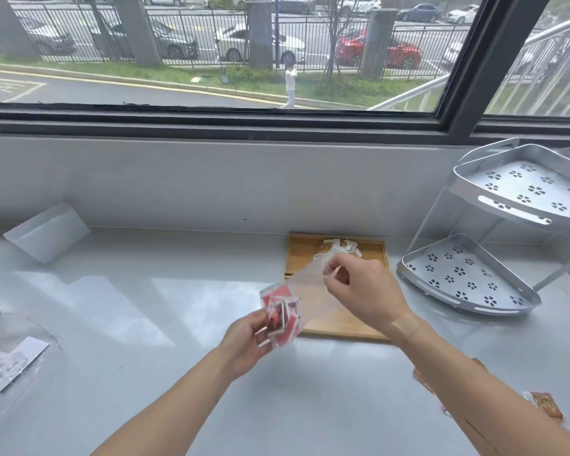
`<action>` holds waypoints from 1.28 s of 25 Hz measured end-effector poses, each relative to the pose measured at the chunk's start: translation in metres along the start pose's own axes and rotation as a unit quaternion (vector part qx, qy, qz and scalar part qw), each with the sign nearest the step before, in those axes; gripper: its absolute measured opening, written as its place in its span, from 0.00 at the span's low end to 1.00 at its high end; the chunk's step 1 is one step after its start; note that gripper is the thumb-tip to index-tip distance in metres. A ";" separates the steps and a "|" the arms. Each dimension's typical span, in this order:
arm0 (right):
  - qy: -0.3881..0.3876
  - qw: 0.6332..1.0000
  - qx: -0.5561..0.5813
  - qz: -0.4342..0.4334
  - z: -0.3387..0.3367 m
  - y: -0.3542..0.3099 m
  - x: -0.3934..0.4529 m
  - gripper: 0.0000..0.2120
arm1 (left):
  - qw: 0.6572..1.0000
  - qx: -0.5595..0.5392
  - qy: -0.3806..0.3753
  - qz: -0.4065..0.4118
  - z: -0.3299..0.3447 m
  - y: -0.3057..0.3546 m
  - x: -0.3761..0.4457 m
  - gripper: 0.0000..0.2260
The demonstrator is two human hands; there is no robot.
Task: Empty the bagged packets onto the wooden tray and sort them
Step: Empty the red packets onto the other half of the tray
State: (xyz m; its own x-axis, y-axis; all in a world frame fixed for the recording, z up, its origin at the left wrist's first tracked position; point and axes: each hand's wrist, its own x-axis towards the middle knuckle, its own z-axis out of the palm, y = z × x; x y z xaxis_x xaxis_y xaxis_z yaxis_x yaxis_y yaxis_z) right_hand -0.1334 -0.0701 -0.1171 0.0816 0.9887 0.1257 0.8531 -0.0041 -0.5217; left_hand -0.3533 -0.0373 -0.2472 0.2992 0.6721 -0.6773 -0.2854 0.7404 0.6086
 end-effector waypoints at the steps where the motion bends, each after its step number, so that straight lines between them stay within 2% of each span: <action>1: -0.017 1.000 -0.001 0.025 0.000 0.011 0.006 0.04 | 1.000 0.017 0.014 0.014 0.001 0.009 0.006 0.08; 5: -0.055 0.981 0.115 0.143 0.010 0.054 0.021 0.02 | 0.983 0.126 0.096 0.087 0.011 0.038 0.028 0.04; 7: -0.046 0.969 0.160 0.183 0.021 0.072 0.022 0.06 | 0.966 0.188 0.126 0.122 0.019 0.047 0.036 0.02; 10: -0.040 0.952 0.187 0.239 0.044 0.098 0.016 0.11 | 0.939 0.275 0.140 0.155 0.029 0.056 0.048 0.03; 16: -0.057 0.915 0.221 0.334 0.087 0.136 0.012 0.10 | 0.868 0.422 0.160 0.206 0.056 0.070 0.060 0.05; 17: -0.056 0.907 0.236 0.344 0.093 0.139 0.012 0.09 | 0.854 0.448 0.152 0.219 0.061 0.074 0.060 0.06; 21: -0.053 0.876 0.295 0.377 0.110 0.144 0.012 0.06 | 0.756 0.577 0.126 0.284 0.085 0.088 0.050 0.06; 25: -0.052 0.842 0.342 0.413 0.111 0.143 0.014 0.07 | 0.732 0.599 0.108 0.306 0.108 0.100 0.037 0.07; 29: -0.051 0.782 0.440 0.439 0.111 0.134 0.019 0.08 | 0.719 0.601 0.107 0.333 0.127 0.108 0.026 0.07; 32: -0.052 0.762 0.478 0.433 0.112 0.126 0.022 0.08 | 0.705 0.603 0.102 0.358 0.135 0.113 0.019 0.06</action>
State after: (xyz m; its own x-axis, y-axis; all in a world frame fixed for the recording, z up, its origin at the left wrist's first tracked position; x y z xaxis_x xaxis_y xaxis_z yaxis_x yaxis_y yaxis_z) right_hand -0.0819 -0.0316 -0.2747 0.3172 0.6833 -0.6576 -0.2669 -0.6011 -0.7533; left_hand -0.2567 0.0605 -0.1355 0.2995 0.9540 0.0117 0.7226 -0.2348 0.6501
